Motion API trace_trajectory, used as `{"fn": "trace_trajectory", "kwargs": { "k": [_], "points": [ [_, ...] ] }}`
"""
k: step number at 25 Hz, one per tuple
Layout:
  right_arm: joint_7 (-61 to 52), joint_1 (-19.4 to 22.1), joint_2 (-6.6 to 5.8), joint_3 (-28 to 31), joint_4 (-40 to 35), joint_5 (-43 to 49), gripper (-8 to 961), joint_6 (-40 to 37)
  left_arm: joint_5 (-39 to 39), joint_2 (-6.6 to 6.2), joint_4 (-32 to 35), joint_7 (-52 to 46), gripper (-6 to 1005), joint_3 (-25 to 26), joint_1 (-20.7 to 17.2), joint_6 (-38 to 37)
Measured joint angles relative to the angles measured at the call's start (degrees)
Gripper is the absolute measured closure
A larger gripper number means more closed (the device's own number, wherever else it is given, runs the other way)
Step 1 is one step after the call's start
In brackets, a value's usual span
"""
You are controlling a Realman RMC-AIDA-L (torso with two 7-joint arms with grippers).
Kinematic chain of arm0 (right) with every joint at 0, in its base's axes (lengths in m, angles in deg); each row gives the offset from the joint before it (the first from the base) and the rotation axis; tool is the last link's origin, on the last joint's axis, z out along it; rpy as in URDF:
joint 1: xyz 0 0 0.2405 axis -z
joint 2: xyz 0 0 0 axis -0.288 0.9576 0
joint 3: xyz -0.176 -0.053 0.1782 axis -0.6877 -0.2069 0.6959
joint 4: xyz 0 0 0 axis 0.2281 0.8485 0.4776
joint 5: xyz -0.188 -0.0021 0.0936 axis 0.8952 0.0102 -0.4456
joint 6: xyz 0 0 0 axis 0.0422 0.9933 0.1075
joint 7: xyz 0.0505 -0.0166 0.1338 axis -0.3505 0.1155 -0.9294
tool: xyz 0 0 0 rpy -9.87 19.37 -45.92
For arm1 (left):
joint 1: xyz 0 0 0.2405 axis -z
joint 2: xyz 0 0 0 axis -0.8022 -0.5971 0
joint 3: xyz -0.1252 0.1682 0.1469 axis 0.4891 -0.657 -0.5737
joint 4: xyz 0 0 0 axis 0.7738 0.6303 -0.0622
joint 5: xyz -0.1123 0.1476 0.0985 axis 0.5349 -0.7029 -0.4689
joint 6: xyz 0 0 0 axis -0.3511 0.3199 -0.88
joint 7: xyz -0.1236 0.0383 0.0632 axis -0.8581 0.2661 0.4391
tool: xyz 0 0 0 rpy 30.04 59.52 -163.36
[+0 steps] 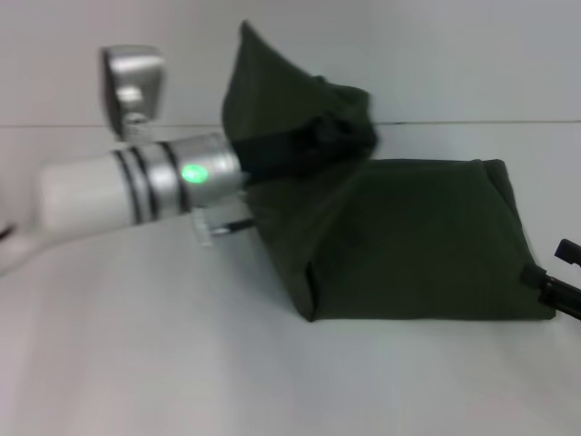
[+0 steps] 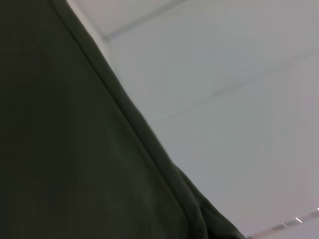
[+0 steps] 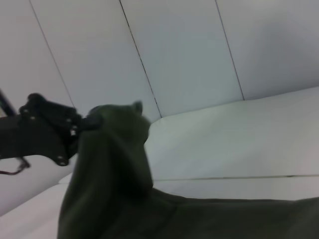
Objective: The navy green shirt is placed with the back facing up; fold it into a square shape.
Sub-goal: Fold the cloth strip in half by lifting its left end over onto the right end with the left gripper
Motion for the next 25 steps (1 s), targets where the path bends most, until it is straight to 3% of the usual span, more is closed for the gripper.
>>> {"fn": "trace_trajectory", "kwargs": {
  "k": [4,8,18,25],
  "points": [
    [0.0,0.4,0.12,0.0,0.3,0.2,9,-0.6,12.9,0.07,-11.4,8.7,995,-10.8,6.7,6.2],
    [0.0,-0.1,0.20,-0.5,1.2,0.3,8,-0.9,22.6,0.09,-20.3,16.4,994,-15.0,10.9,7.5],
    [-0.4,-2.6,0.21,-0.8,4.0,0.3,8,-1.0,25.0,0.09,-25.9,20.6,986,-15.0,9.9,6.2],
    [-1.9,-4.1,0.20,-2.7,4.7,0.3,9,-0.7,27.5,0.08,-24.9,20.8,981,-14.7,8.7,5.9]
  ]
}}
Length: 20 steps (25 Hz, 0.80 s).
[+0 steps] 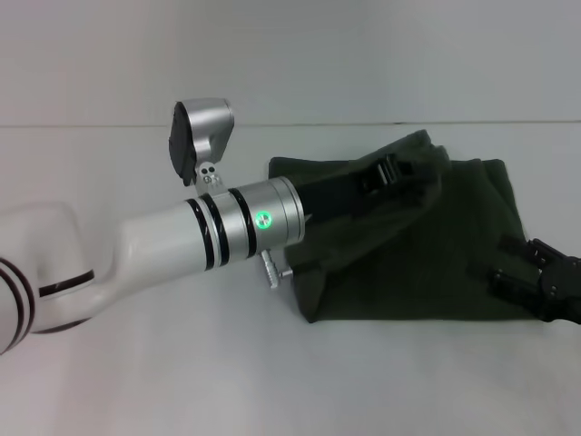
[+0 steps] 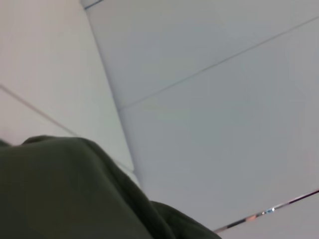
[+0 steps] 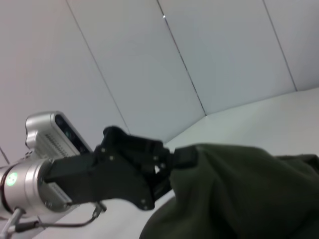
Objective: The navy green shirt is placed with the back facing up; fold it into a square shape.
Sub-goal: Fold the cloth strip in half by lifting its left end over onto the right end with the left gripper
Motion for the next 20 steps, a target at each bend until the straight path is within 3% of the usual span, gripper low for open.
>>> {"fn": "trace_trajectory", "kwargs": {
  "k": [6,9,20],
  "points": [
    [0.0,-0.7,0.00,-1.5,0.4,0.0,9,0.3,0.9,0.00,0.5,0.0,976,-0.3,1.5,-0.5],
    [0.0,-2.3,0.02,-5.2,1.0,0.0,9,1.7,0.9,0.00,-0.2,0.1,974,-1.1,1.6,-0.6],
    [0.4,-5.4,0.17,-8.1,3.5,-0.1,9,4.5,0.8,0.00,-1.9,1.2,966,-1.3,-0.2,-2.3]
  ]
}}
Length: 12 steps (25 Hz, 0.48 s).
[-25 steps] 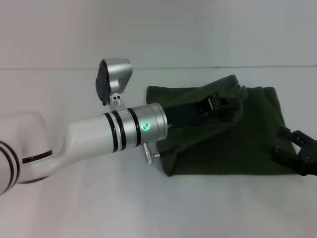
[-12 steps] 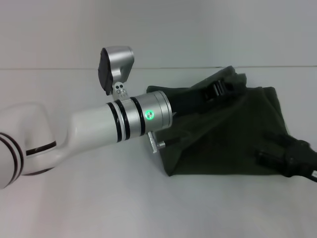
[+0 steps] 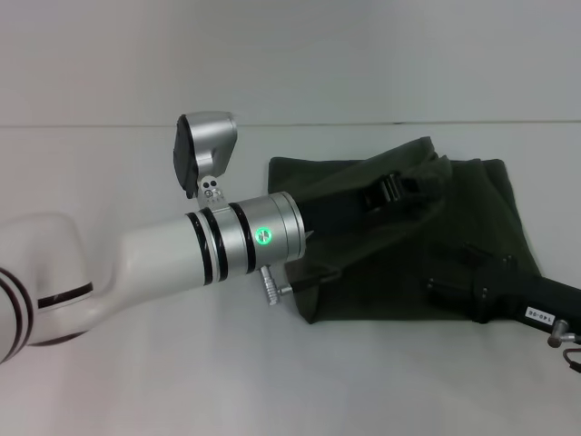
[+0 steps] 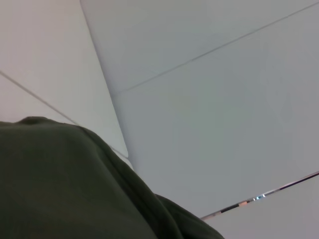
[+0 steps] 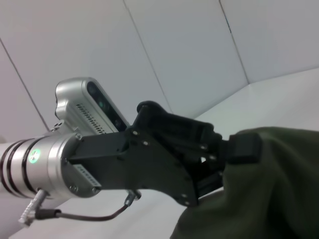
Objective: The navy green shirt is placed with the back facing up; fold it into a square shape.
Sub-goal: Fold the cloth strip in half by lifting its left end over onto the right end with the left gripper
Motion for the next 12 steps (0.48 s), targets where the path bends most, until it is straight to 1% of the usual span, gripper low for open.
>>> {"fn": "trace_trajectory", "kwargs": {
  "k": [4,8,12],
  "points": [
    [0.2,0.4,-0.05,-0.9,-0.3,-0.1,9,0.0,0.0,0.00,0.7,0.0,963,0.3,-0.7,0.0],
    [0.9,1.9,-0.16,1.7,-0.7,-1.0,9,0.0,0.1,0.00,2.3,-0.1,960,0.4,-2.0,0.0],
    [0.6,3.8,-0.29,3.6,-2.7,-3.0,9,0.0,0.1,0.00,2.7,-0.2,957,0.4,-2.4,0.0]
  ]
}}
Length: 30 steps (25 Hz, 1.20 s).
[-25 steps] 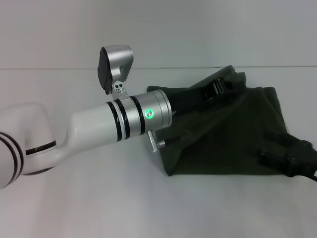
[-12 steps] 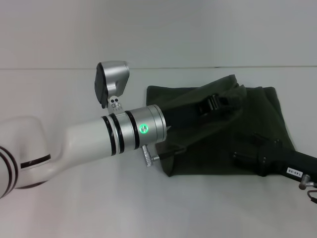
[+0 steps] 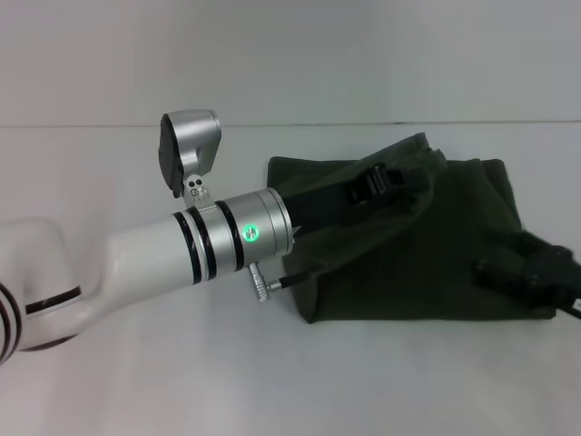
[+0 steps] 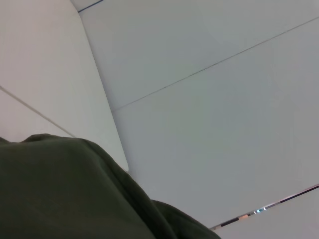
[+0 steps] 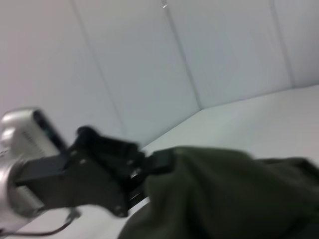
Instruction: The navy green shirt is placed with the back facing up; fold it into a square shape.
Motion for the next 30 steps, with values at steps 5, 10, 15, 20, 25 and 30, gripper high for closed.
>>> {"fn": "trace_trajectory", "kwargs": {
  "k": [5,10,15,20,25,30],
  "points": [
    [0.1,1.6,-0.03,3.2,-0.8,-1.6,8,0.3,-0.1,0.00,0.0,0.1,953,-0.2,-0.3,0.0],
    [0.2,1.7,-0.07,3.7,-0.8,-1.7,8,0.3,-0.1,0.00,0.0,0.1,950,-0.1,-0.6,0.0],
    [0.2,1.2,-0.05,3.8,-0.8,-1.7,8,0.5,0.0,0.00,0.0,0.6,946,0.7,-1.1,-2.5],
    [0.0,0.6,0.13,4.4,-0.8,-2.1,8,0.9,1.0,0.00,0.0,2.6,917,1.2,-1.4,-5.7],
    [-0.5,0.8,0.10,4.4,-0.6,-3.8,9,0.9,1.0,0.00,0.2,2.5,785,1.3,-1.8,-6.6],
    [-6.4,0.4,-0.66,3.2,-1.0,-4.3,9,1.6,0.6,-0.24,7.3,9.2,611,0.9,-8.6,-17.3]
  ]
}}
